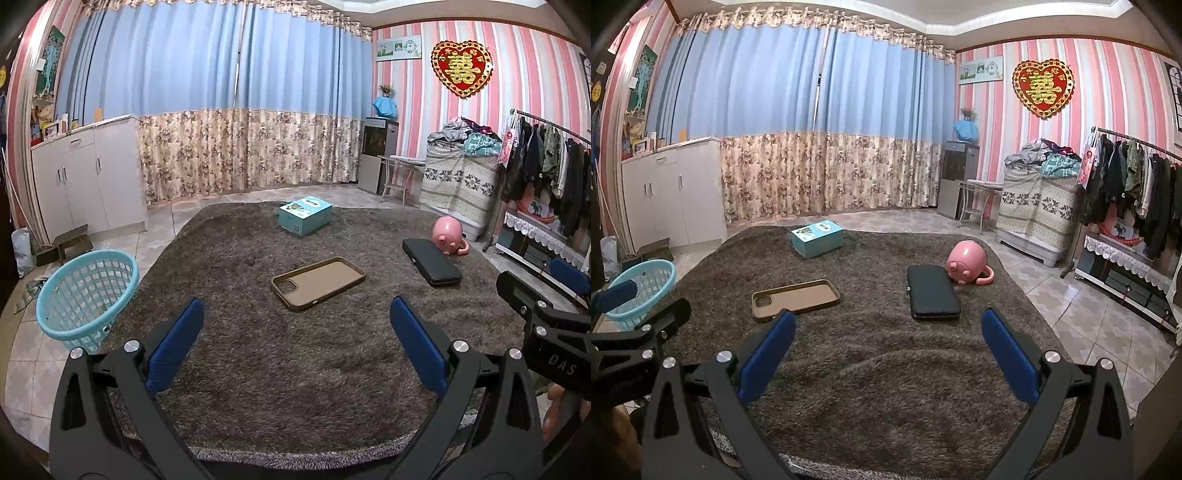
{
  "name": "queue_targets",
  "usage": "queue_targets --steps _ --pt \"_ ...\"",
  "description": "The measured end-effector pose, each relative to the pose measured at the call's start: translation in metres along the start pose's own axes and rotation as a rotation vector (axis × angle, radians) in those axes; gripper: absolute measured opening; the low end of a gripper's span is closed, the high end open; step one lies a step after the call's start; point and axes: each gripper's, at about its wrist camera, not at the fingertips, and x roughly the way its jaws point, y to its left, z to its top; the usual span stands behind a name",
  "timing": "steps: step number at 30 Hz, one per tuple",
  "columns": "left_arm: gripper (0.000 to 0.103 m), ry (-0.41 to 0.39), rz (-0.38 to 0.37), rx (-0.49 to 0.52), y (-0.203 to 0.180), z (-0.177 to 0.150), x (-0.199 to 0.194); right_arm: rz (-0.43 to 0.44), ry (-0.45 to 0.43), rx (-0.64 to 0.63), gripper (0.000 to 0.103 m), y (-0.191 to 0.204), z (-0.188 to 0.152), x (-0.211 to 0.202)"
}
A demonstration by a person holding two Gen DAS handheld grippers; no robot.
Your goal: Collect trash
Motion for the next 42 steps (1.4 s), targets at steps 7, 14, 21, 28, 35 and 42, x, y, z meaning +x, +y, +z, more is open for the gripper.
queue_targets --steps 7,14,21,28,35,42 --pt "0.097 -0.004 0.002 -0.001 0.0015 -0.0003 -0.0004 -0.005 -0.008 -0.004 0.099 0.0004 0.0015 -0.0016" --pt "0.097 -0.005 0.001 -0.004 0.003 -0.0002 -0.0011 -0.007 -0.014 -0.009 0.099 -0.0008 0.0017 -0.0026" --pt "0.097 -0.005 0.003 -0.003 0.0034 -0.0003 -0.0013 -0.008 -0.015 -0.009 0.099 -0.0011 0.0014 -0.0033" --pt "0.097 -0.006 0.002 -0.005 0.0036 -0.0007 -0.0012 -0.01 -0.017 -0.01 0.099 -0.0015 0.0011 -0.0032" --pt "0.097 -0.009 0.004 -0.008 0.0059 0.0026 -0.0029 -0.013 -0.023 -0.007 0.099 -0.0022 0.0008 -0.0043" --pt "0.097 -0.014 0.005 -0.011 0.0073 0.0057 -0.0049 -0.018 -0.028 -0.007 0.099 -0.0027 0.0004 -0.0058"
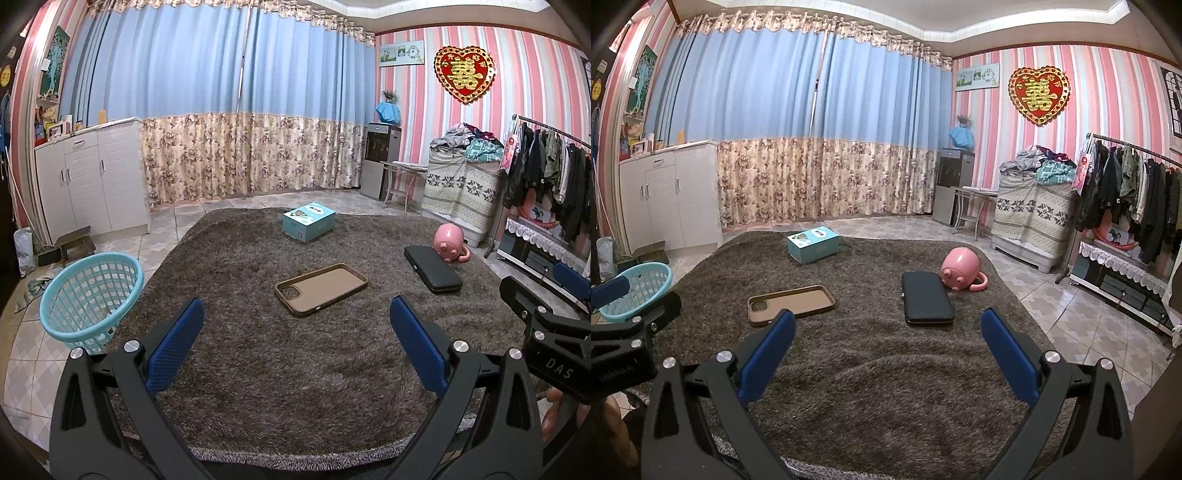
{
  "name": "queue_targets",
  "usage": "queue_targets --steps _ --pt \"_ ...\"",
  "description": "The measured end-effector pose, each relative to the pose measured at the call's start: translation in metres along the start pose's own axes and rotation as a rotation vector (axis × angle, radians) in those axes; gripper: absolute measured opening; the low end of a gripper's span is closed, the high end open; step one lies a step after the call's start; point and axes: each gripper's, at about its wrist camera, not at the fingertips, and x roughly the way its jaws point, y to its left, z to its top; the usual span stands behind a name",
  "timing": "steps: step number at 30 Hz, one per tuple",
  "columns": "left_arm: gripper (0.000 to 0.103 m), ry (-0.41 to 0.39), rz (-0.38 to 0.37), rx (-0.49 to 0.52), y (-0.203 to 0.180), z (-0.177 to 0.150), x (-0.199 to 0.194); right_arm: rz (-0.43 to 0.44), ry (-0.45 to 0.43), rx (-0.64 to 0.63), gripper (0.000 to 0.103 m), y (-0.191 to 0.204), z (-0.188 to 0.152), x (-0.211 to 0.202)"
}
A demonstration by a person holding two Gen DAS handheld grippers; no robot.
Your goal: Collect trash
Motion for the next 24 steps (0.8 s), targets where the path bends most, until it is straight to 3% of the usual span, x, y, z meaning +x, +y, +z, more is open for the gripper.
queue_targets --steps 24 --pt "0.097 0.004 0.013 0.007 -0.0002 0.0038 0.0007 0.0 -0.009 0.006 0.099 -0.0025 0.0013 0.0002"
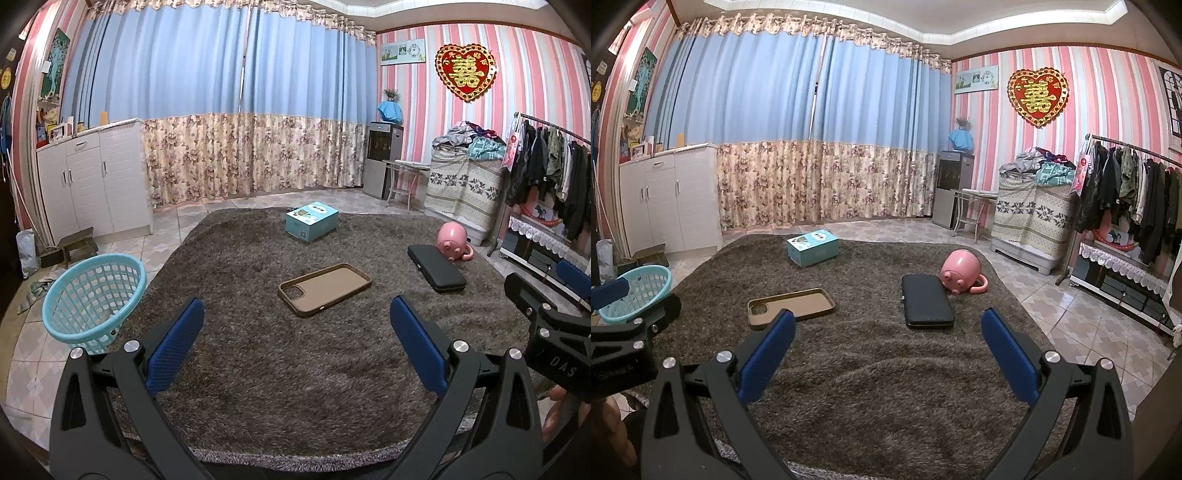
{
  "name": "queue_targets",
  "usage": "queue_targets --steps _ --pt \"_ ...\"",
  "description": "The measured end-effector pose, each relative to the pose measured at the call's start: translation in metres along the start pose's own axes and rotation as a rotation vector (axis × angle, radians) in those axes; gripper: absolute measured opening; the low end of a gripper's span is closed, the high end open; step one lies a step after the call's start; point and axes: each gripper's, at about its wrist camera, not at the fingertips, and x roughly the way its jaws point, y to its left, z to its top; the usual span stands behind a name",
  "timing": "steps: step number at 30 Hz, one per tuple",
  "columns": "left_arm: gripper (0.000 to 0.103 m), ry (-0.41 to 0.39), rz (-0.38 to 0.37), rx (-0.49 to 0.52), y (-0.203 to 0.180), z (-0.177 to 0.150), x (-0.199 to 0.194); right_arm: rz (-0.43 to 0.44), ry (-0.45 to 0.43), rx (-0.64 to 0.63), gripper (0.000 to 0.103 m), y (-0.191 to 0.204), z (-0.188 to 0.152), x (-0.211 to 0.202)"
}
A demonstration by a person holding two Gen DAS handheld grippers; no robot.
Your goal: Collect trash
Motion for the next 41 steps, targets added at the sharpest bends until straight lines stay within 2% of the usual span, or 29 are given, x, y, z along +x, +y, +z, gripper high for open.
queue_targets --steps 41 --pt "0.098 -0.037 0.026 -0.007 -0.002 -0.001 -0.004 0.0 -0.004 -0.002 0.099 0.006 0.001 -0.003"
